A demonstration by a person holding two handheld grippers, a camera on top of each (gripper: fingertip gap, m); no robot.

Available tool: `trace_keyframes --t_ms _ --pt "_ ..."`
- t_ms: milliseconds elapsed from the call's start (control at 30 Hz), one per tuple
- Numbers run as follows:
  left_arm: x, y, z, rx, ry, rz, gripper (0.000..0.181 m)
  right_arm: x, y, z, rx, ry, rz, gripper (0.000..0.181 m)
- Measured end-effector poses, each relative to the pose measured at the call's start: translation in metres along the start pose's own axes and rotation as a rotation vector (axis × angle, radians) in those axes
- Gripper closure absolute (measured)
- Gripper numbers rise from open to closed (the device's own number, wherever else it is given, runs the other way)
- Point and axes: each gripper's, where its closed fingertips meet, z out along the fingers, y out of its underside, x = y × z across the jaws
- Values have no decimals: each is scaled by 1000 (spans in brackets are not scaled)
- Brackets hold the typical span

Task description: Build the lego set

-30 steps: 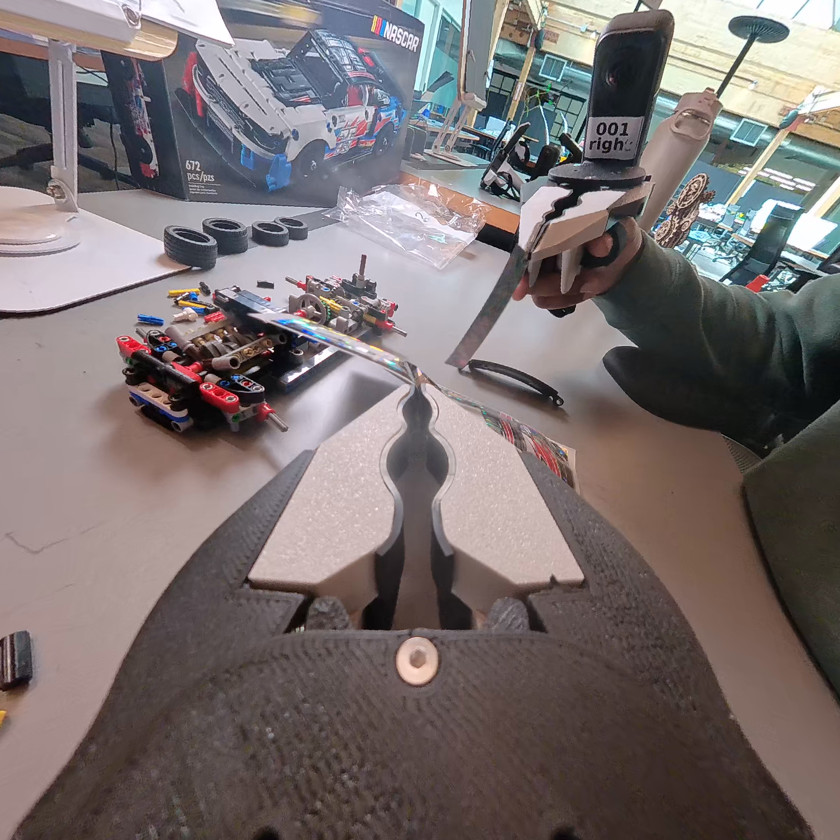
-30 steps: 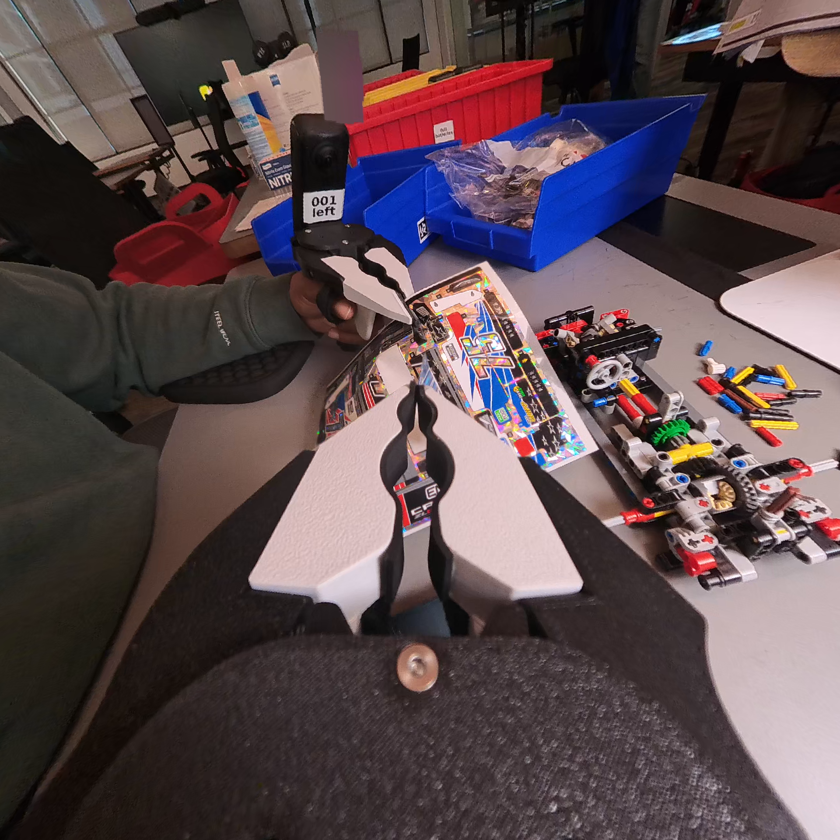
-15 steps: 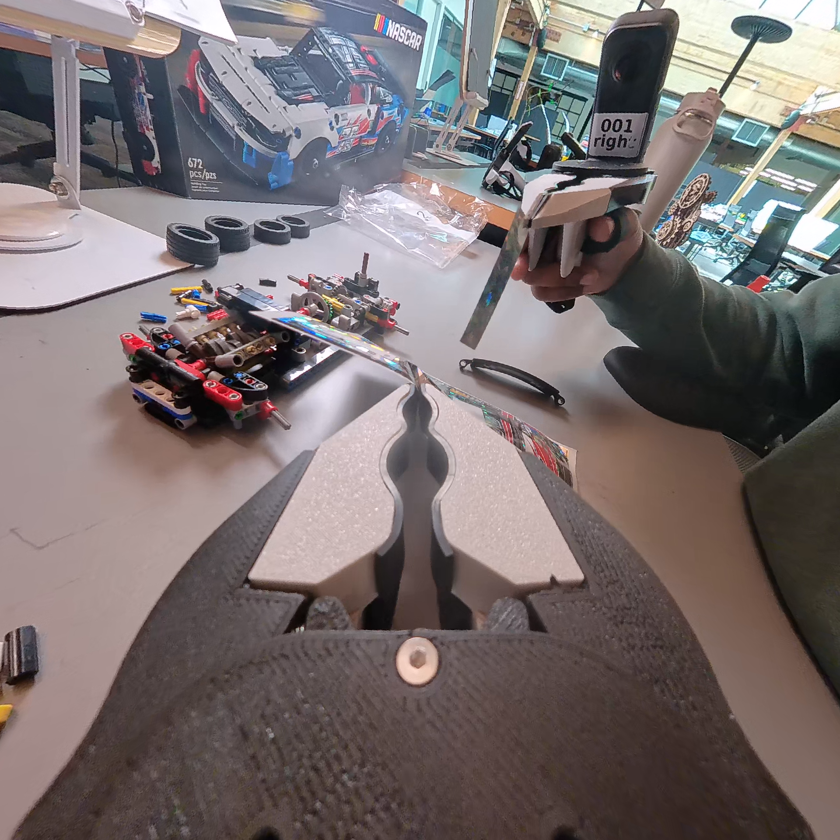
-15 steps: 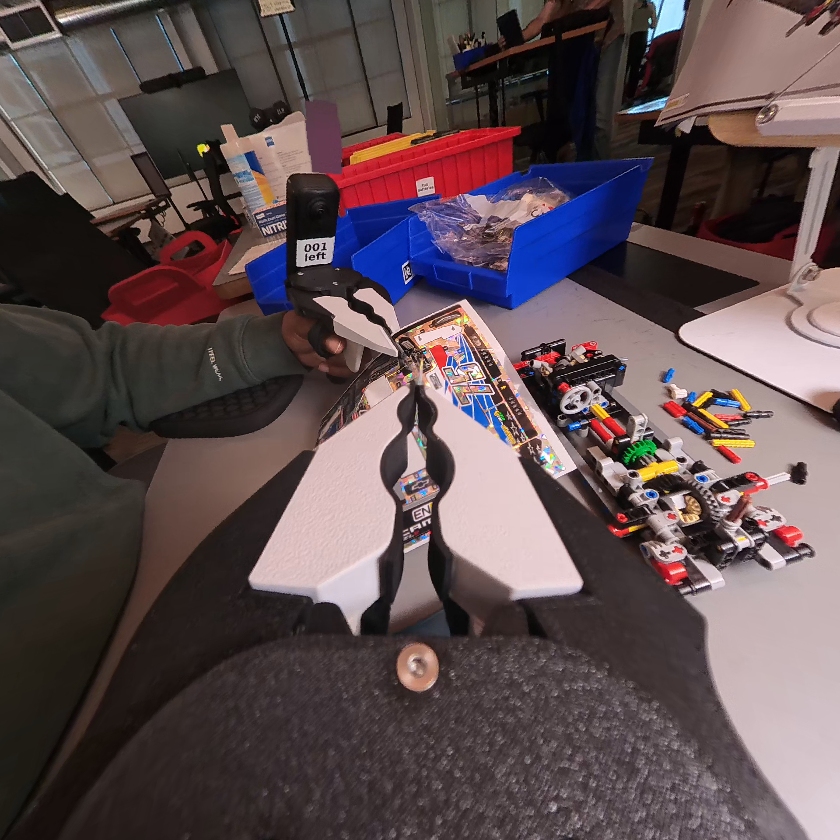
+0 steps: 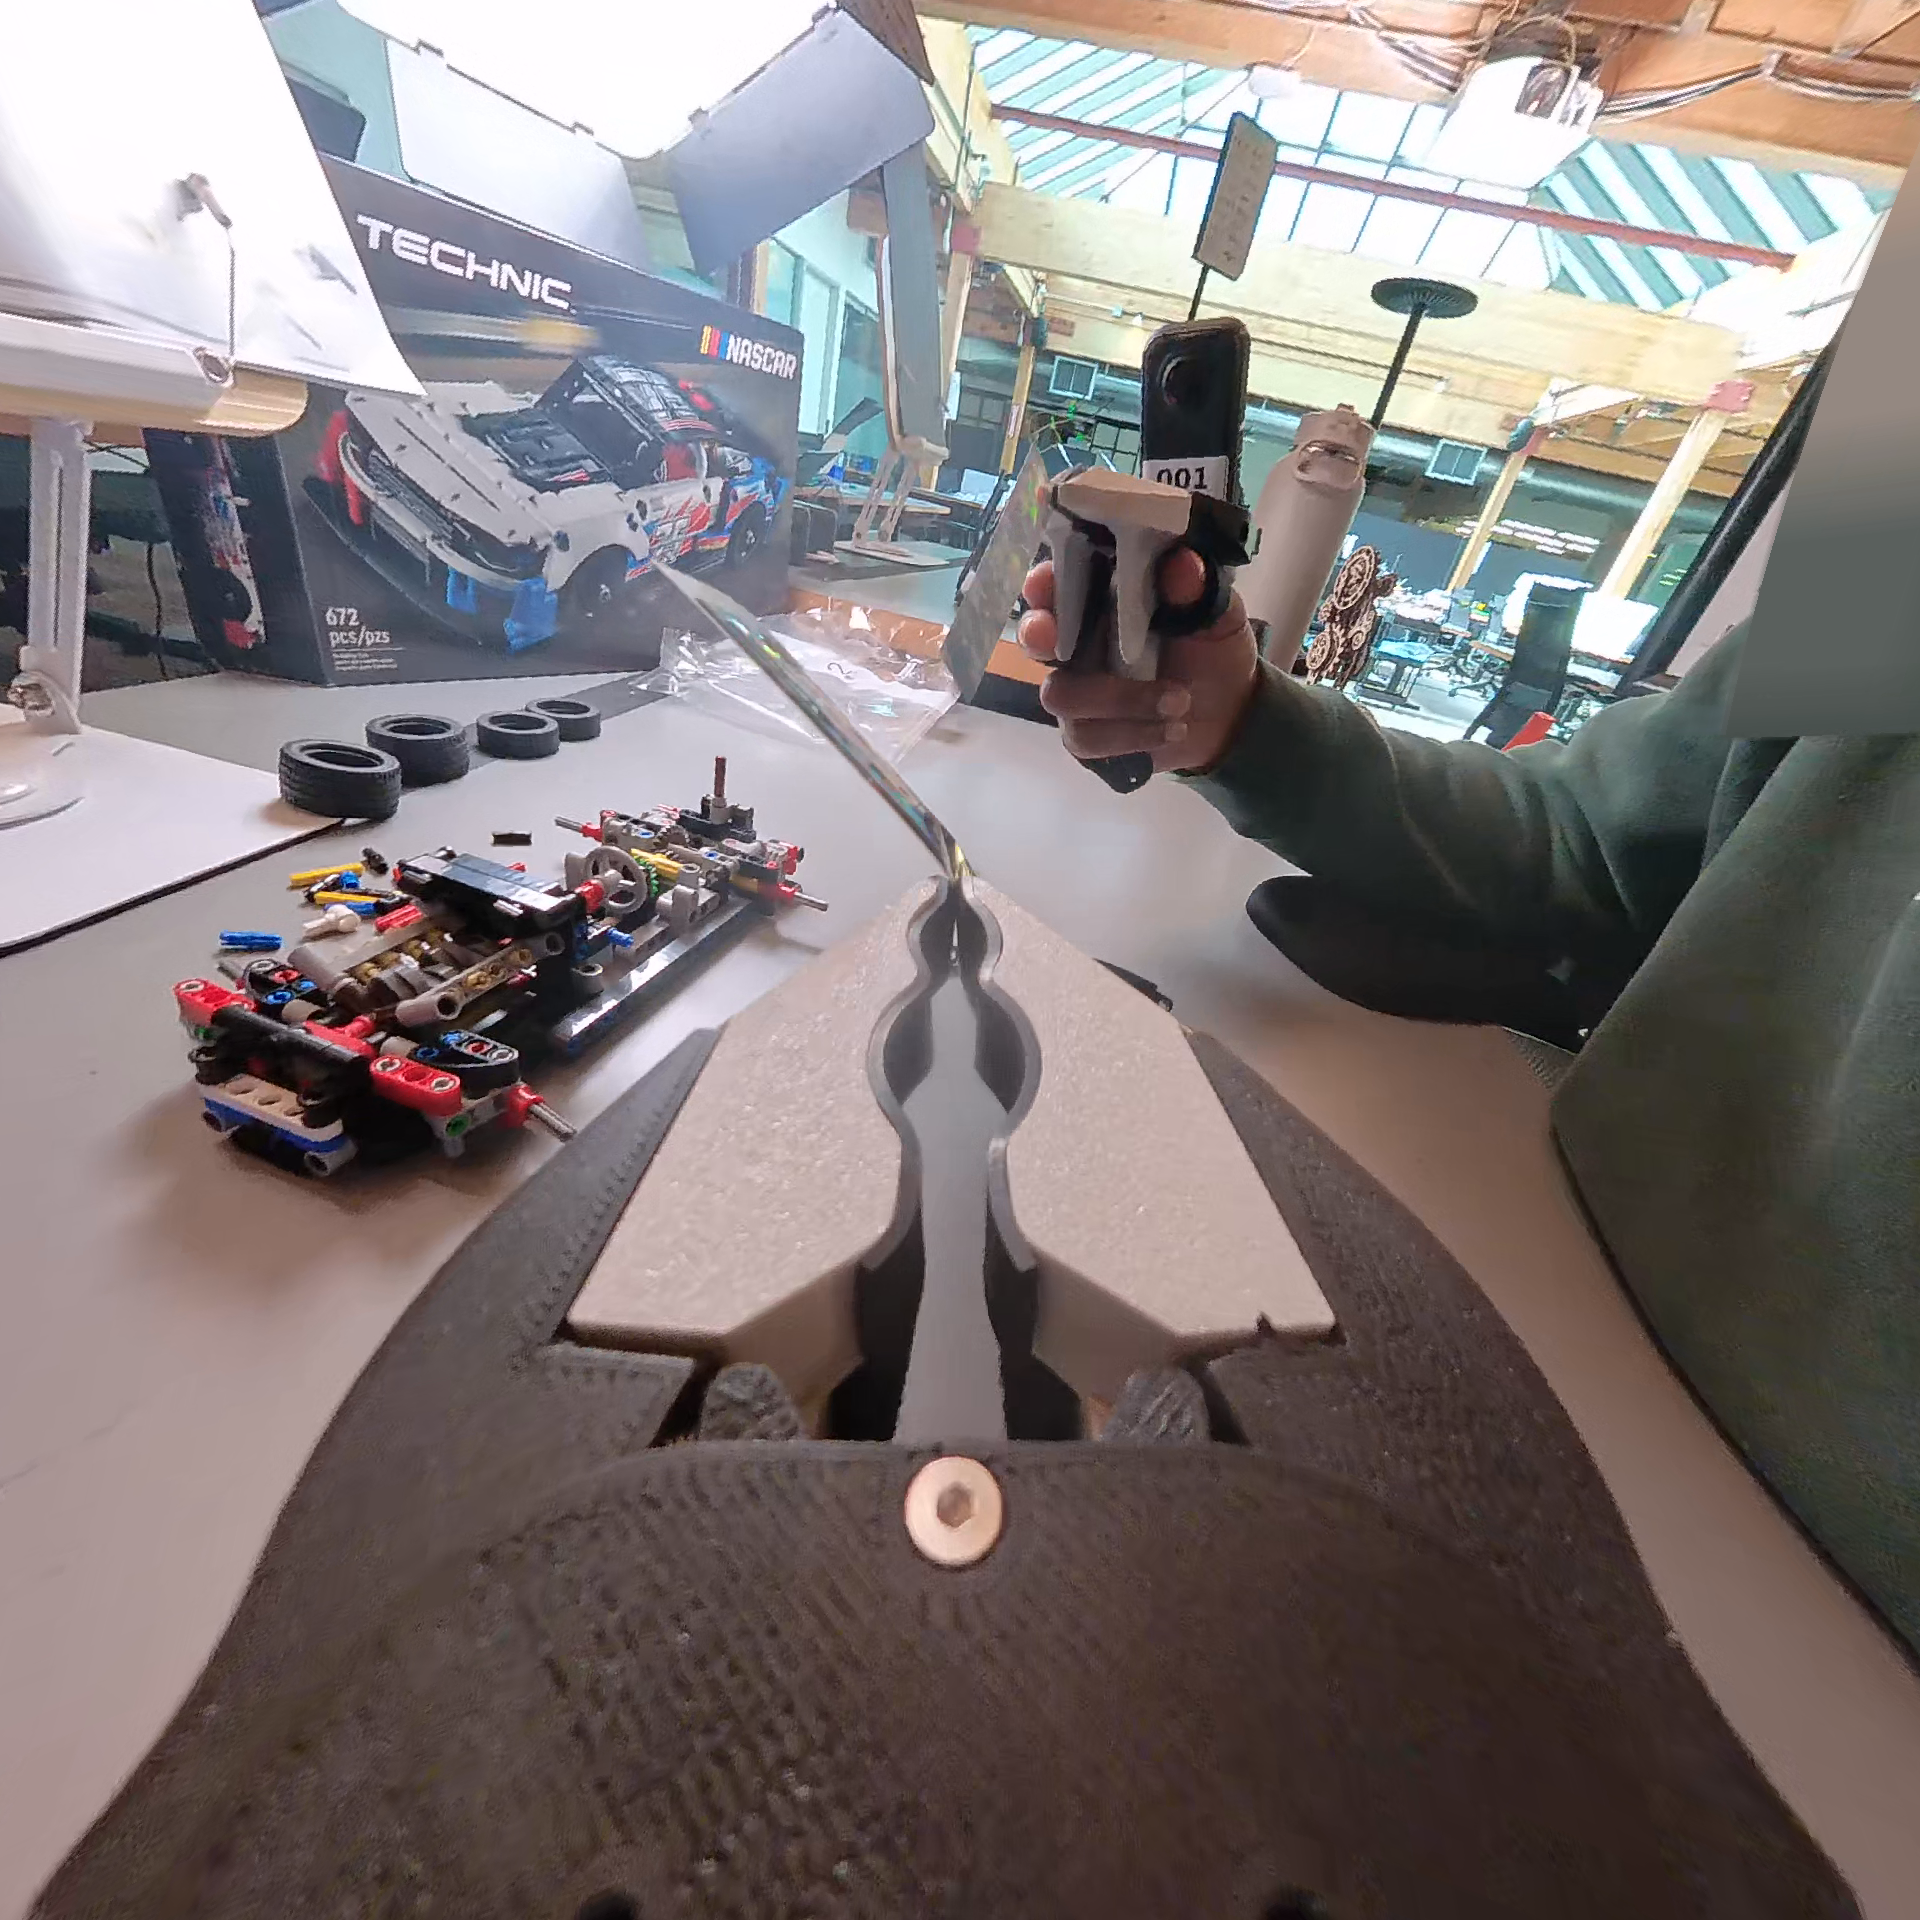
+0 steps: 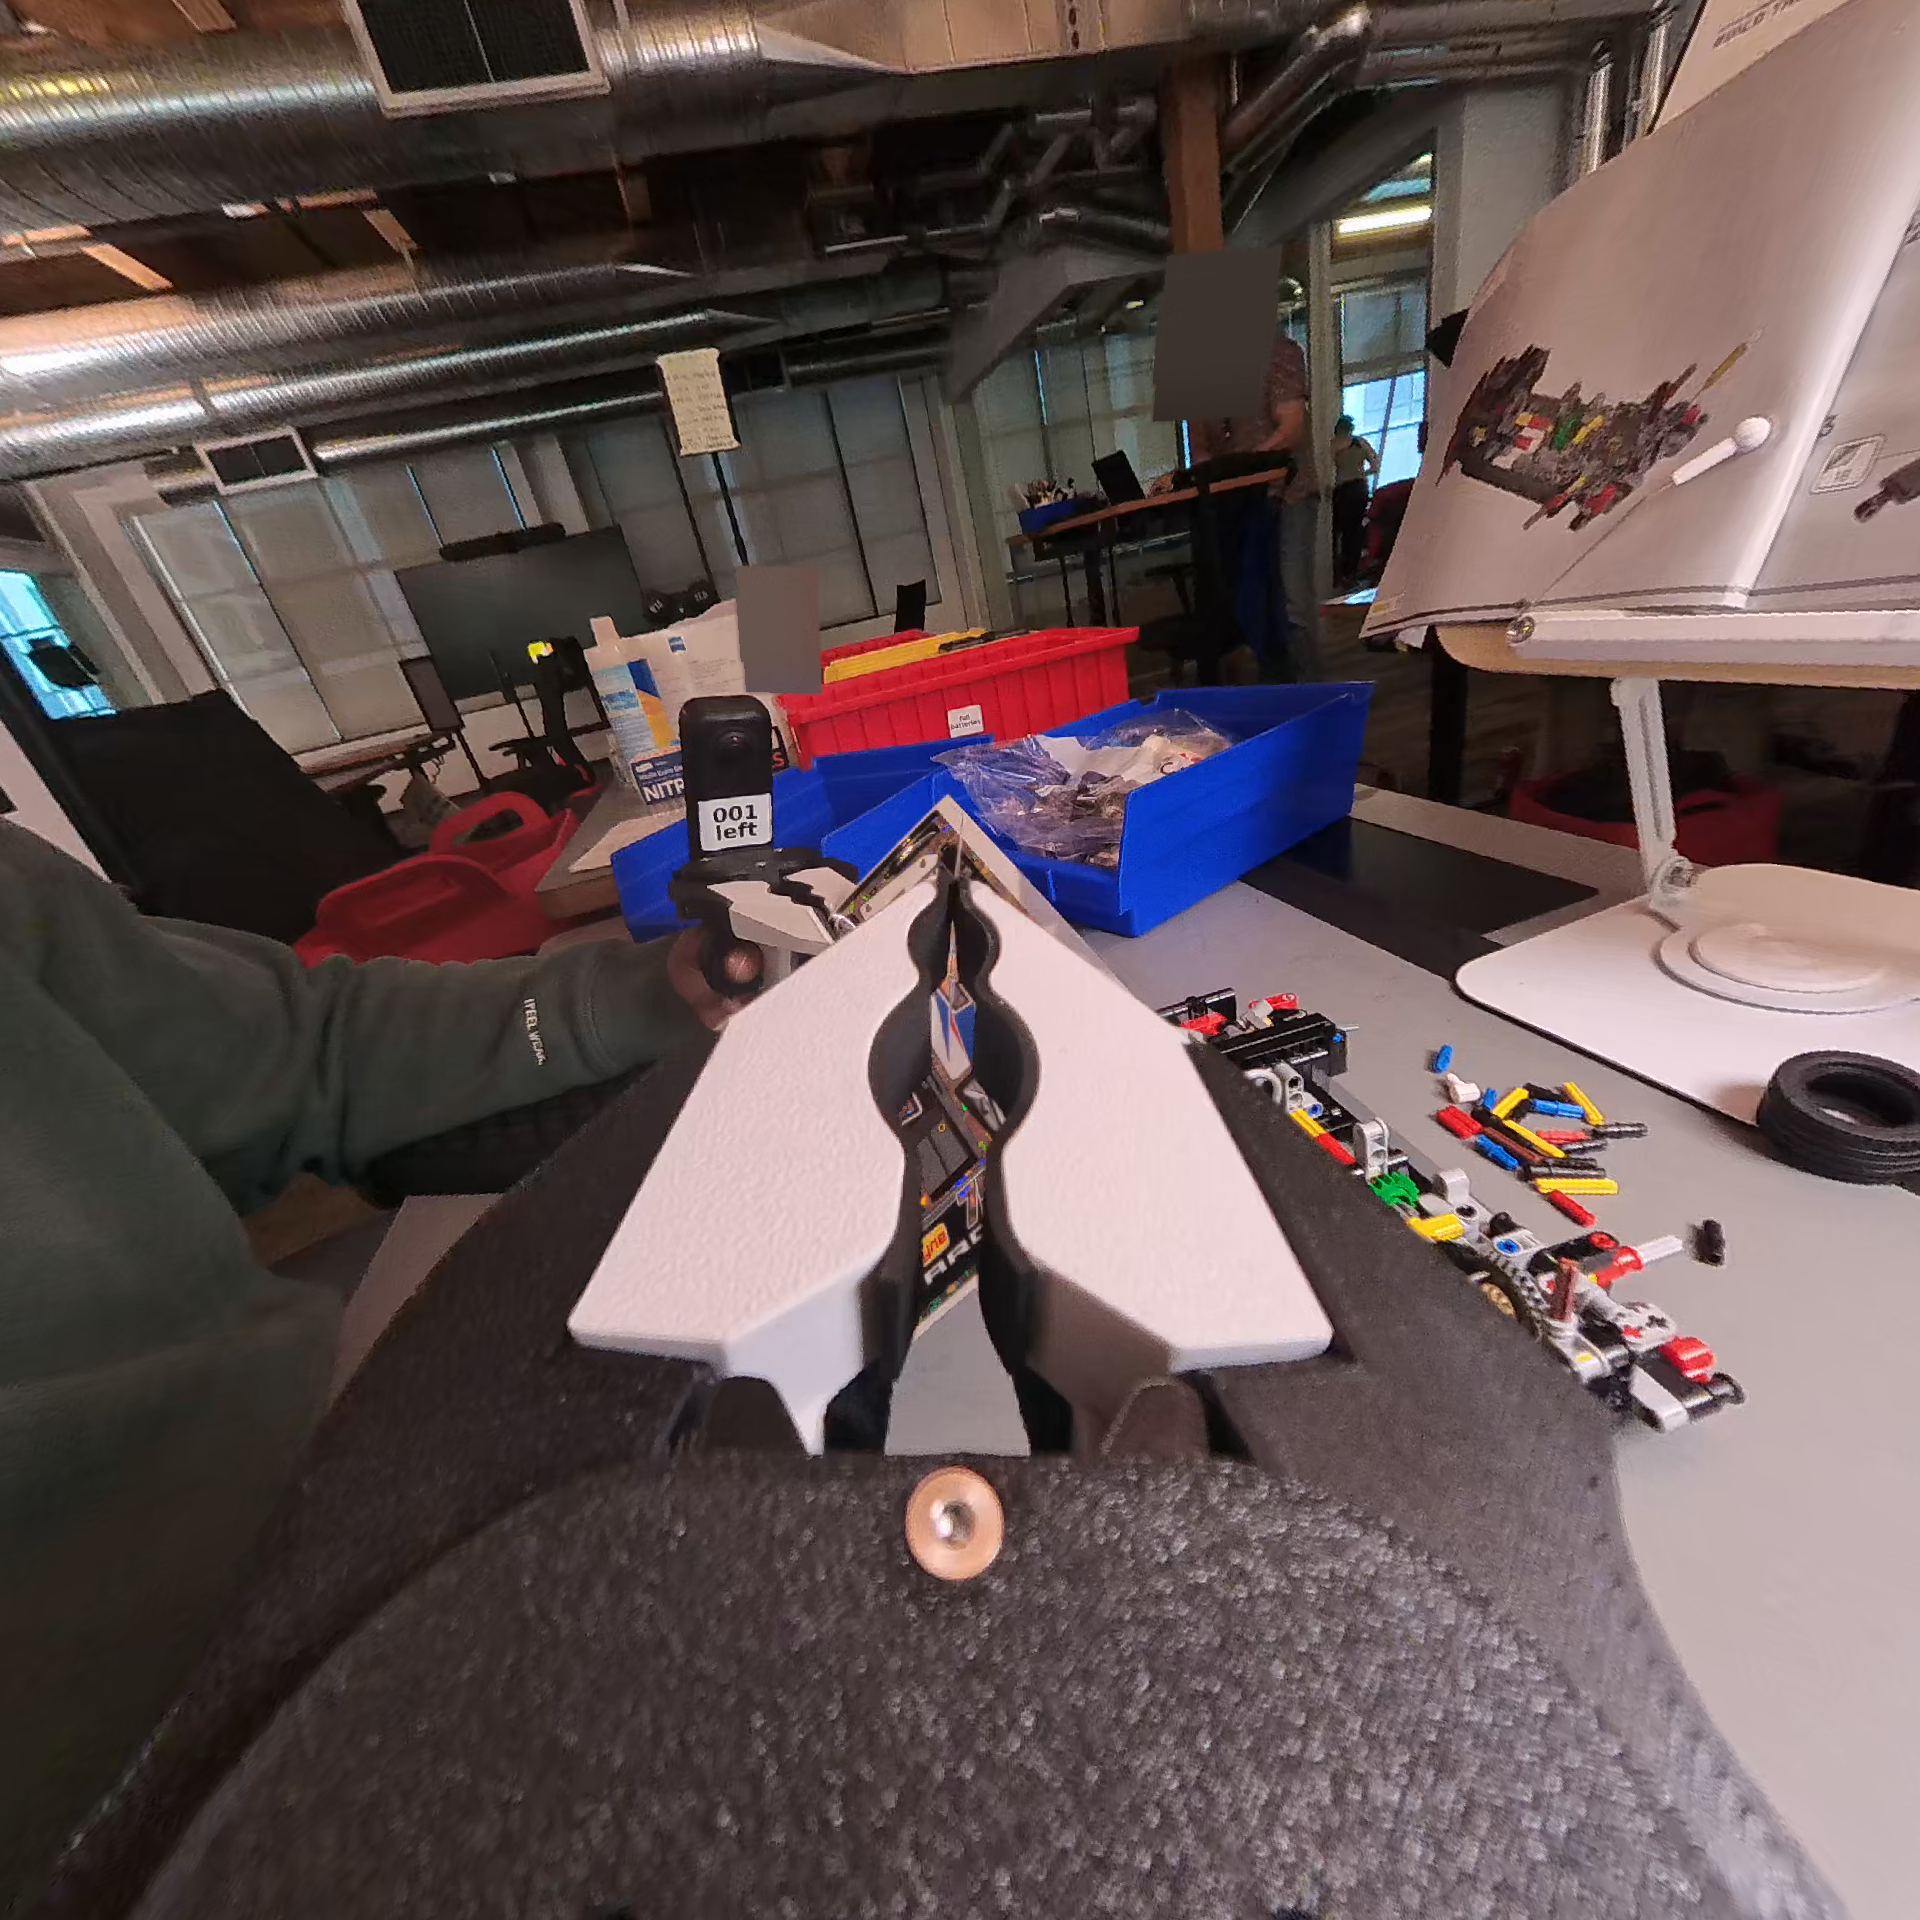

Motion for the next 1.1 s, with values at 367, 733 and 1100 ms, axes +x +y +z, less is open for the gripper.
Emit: trace_keyframes --t_ms 367,733,1100 --pt "-35 40 -6 -246 -171 14 181 13 7 -2 -18 60 -15 181" --pt "-42 12 -13 -135 -181 -27 181 28 10 -12 -41 129 5 181" --pt "-152 -143 -57 216 -406 -35 181 39 9 -25 -22 171 34 181"
